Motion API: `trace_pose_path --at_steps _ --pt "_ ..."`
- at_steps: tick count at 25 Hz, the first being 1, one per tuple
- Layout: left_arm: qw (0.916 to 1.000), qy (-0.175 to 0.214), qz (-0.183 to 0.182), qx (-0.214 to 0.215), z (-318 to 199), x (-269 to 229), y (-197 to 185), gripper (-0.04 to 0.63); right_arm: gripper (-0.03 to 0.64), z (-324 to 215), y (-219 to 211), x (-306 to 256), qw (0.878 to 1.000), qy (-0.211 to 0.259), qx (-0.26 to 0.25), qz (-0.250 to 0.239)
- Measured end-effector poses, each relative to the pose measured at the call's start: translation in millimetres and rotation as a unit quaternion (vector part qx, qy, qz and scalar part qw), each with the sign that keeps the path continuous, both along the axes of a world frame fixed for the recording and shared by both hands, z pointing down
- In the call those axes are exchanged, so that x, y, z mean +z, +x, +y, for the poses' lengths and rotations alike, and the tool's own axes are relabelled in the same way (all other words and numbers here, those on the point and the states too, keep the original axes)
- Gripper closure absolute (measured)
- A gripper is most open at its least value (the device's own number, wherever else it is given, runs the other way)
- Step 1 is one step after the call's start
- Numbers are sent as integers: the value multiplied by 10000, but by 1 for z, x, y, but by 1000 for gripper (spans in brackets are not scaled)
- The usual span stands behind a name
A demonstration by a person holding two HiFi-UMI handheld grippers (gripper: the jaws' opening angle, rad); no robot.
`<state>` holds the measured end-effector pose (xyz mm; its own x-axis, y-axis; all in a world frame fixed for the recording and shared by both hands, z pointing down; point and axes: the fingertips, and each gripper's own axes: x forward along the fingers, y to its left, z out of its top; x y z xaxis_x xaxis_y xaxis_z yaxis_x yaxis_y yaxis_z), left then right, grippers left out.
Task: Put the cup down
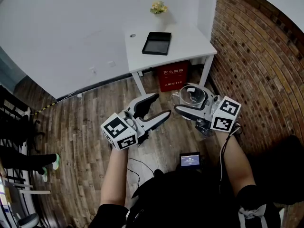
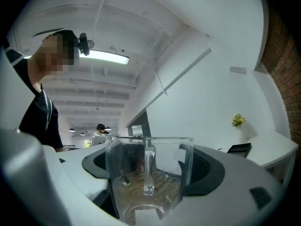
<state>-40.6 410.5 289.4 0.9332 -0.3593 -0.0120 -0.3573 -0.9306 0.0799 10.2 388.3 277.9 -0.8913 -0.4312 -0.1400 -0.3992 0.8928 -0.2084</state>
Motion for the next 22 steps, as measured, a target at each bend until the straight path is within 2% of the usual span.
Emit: trace_pose_path --at_steps 13,22 --pt "9999 -11 -63 -149 -20 7 48 310 190 -21 55 9 9999 -65 -40 -113" --pt "9989 -130 -8 -445 -43 15 51 314 190 -41 75 20 9996 -182 -110 -174"
